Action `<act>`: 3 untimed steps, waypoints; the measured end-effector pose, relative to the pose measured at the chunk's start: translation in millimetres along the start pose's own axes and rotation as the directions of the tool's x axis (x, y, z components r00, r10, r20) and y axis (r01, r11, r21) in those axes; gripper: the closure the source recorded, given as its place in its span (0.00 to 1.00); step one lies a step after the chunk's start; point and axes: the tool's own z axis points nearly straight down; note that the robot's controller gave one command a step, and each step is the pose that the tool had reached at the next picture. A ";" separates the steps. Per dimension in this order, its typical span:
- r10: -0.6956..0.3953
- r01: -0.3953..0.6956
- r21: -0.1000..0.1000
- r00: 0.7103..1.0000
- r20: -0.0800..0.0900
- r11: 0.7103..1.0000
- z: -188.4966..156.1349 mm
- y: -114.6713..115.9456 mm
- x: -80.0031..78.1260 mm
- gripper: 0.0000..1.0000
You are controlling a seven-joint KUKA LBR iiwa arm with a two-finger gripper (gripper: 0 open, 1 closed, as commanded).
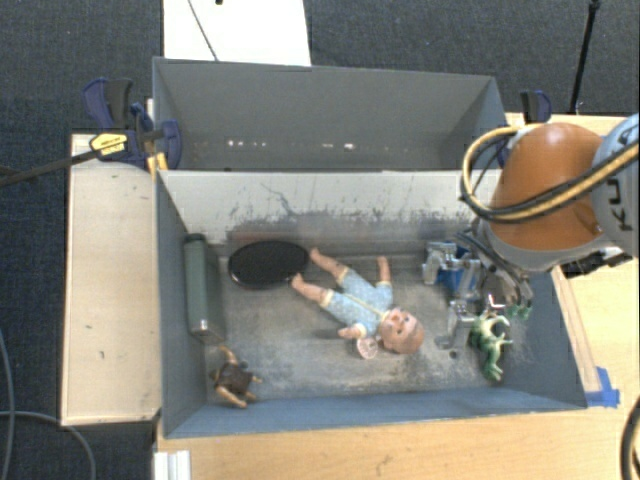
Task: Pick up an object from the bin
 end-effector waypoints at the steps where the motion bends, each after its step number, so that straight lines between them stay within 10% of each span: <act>1: -0.001 0.001 0.001 1.000 0.008 1.000 -4.6 0.1 -1.5 0.00; 3: 0.061 -0.061 -0.006 0.998 0.012 0.998 78.9 71.9 -17.9 0.00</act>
Offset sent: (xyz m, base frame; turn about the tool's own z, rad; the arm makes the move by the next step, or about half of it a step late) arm -0.0036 0.0749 -0.0626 0.0080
